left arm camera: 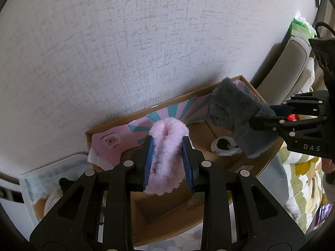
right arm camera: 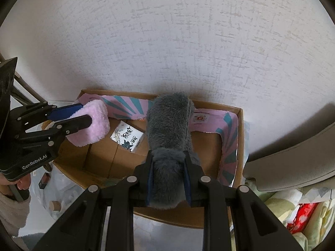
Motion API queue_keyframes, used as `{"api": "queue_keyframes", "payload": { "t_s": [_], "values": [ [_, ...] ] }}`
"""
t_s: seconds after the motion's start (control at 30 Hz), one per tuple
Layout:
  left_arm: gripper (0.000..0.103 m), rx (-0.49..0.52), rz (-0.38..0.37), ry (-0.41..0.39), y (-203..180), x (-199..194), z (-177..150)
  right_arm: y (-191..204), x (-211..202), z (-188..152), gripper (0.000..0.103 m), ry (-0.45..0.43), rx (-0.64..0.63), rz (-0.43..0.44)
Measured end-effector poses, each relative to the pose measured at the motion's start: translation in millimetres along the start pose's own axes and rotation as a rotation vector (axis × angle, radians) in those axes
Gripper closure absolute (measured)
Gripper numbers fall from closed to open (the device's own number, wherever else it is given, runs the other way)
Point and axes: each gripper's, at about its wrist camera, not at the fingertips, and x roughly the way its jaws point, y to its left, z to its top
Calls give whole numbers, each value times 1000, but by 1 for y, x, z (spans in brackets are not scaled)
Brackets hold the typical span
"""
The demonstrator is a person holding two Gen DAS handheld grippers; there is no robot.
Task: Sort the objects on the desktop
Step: 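Carry the hair band and grey plush into the box and release both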
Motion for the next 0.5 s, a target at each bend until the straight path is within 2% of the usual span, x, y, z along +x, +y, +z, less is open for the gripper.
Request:
{"api": "queue_keyframes", "payload": {
  "t_s": [0.07,0.1,0.13,0.17,0.2,0.27,0.5],
  "values": [
    [75,-1,-18,-13,0,-4,1,-3,5,-4,80,5,-7,8],
    [66,-8,-23,-7,-1,-4,2,-2,3,-3,75,7,-8,13],
    [44,-16,-17,3,-1,-4,4,-2,4,-3,71,12,-5,17],
    [27,-25,2,14,-1,-3,5,-3,6,-3,61,19,1,16],
    [2,-31,34,9,-1,-4,5,-4,7,-3,51,24,14,6],
    [0,-27,59,-44,-2,-13,3,-7,5,-3,48,12,37,-14],
    [0,-11,86,-63,-2,-28,5,-4,-10,-4,48,-29,26,-67]
  ]
}}
